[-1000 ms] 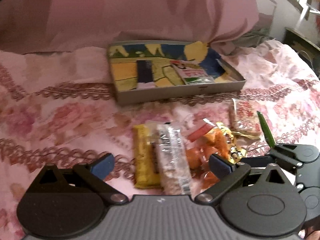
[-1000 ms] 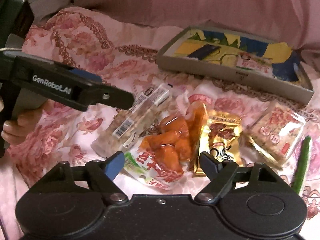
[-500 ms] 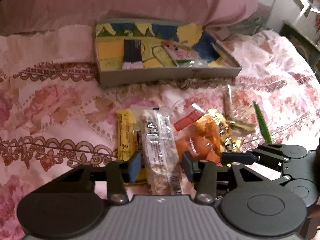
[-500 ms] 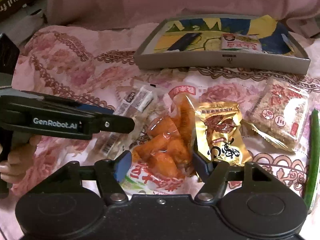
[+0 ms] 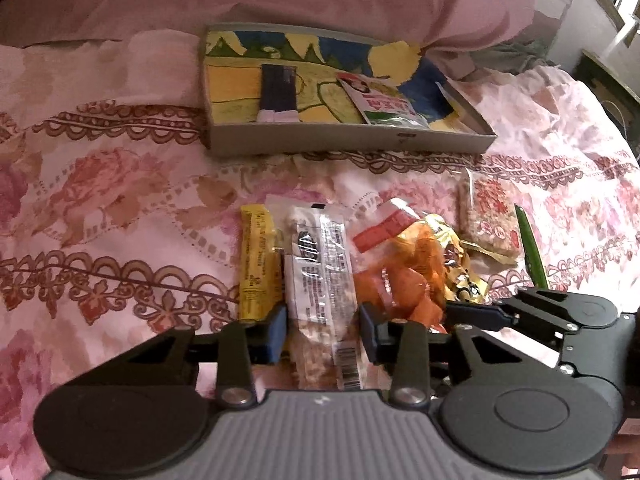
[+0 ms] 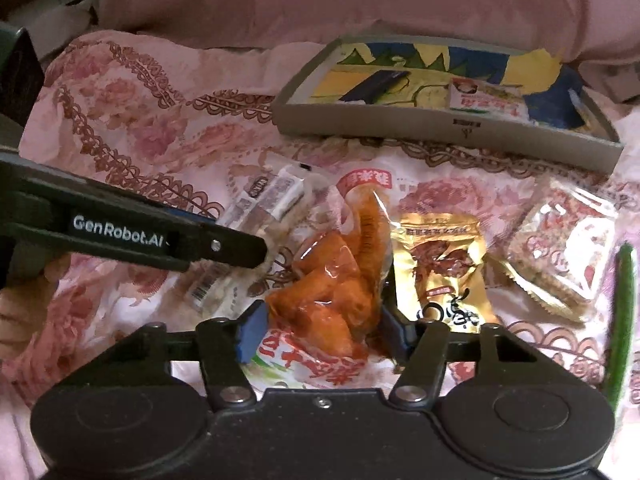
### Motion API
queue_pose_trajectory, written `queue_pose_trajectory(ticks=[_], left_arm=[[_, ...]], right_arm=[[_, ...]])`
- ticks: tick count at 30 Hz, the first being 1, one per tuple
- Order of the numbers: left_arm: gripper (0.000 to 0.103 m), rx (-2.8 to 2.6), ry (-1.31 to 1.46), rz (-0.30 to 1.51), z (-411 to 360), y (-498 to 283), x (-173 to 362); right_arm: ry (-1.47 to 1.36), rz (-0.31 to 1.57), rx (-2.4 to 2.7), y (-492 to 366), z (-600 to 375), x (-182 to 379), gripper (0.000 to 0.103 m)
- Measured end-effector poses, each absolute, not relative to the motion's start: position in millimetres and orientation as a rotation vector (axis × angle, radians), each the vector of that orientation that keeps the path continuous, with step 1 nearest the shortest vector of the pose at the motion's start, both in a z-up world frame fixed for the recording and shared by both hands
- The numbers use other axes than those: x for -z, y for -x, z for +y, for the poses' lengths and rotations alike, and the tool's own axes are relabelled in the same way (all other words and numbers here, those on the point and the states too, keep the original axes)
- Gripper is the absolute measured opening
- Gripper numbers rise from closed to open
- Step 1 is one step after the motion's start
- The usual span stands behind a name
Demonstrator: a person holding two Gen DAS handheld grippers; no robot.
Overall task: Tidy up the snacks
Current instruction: 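Lift both snacks and carry them over the cartoon tray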
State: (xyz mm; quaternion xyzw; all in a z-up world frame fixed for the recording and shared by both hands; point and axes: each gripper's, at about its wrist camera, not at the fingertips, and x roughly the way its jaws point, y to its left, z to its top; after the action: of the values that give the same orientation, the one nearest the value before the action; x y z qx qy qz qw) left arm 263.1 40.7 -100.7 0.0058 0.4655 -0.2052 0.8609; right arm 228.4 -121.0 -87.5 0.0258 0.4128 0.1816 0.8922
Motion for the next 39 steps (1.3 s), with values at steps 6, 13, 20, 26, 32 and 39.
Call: queue_pose_trajectory(ticks=[6,13,20,26,32,39], left_arm=[[0.041,0.412,0.072,0.959,51,-261,92],[0.041,0.417,0.124,0.900,55,-256,80],[0.041,0.411,0.170,0.844,61,-253,70],[0.041,0.377,0.213,0.793,70,-254,63],[0.041,0.312,0.216,0.730,78,-261,53],[0.042,0.276,0.259,0.641,69,-307,35]], right_arm=[[0.006,0.822,-0.383,-221,-117,83,0.055],[0.134,0.737,-0.404,-208,-105,78,0.054],[0.242,0.642,-0.412,-196,-95,71,0.054],[0.249,0.550,-0.399,-189,-98,63,0.054],[0.257,0.437,-0.368,-191,-106,48,0.054],[0.153,0.376,-0.273,-244,-134,27,0.054]])
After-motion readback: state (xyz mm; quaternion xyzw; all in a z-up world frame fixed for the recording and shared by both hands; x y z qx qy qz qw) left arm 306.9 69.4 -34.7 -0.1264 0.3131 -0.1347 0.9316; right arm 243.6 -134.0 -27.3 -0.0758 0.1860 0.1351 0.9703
